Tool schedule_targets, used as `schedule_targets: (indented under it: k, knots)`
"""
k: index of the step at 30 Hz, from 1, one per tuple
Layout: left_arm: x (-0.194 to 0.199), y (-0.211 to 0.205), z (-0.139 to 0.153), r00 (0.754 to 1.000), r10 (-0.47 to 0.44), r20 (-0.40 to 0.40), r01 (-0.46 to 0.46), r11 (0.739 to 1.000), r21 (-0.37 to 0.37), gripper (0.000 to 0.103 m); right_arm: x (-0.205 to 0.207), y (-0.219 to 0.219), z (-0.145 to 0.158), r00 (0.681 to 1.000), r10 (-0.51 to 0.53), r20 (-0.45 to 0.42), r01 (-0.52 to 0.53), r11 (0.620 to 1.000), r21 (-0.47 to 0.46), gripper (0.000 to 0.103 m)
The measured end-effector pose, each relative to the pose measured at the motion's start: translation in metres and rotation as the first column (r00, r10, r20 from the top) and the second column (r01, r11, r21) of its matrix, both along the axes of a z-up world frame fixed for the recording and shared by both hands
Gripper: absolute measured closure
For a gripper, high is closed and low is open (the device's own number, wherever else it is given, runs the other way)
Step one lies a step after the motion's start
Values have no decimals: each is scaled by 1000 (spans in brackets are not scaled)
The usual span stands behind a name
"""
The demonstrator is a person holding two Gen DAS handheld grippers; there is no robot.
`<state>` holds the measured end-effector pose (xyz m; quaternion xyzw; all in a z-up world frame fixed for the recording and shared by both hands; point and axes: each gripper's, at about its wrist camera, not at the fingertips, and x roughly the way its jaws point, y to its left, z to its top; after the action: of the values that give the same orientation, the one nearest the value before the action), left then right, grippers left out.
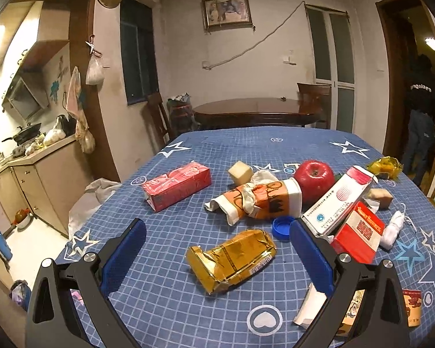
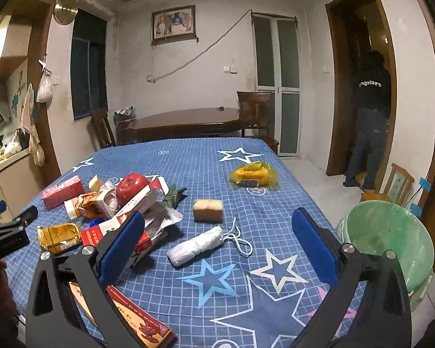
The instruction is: Collect trash
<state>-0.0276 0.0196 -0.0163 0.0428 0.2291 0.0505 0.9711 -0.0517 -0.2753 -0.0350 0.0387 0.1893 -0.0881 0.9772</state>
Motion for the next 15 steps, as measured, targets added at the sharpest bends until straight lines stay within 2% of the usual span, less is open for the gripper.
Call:
schedule_targets:
  k: [8, 15]
  knots:
    - [2, -5, 1, 1000, 18, 6, -18, 999, 37, 4, -4, 7, -5, 999, 38, 4, -37, 998, -58, 5]
    - [6, -11, -3, 1000, 30, -7, -30, 997, 76, 4, -10, 20, -7, 993, 120, -3, -120, 987, -107, 5]
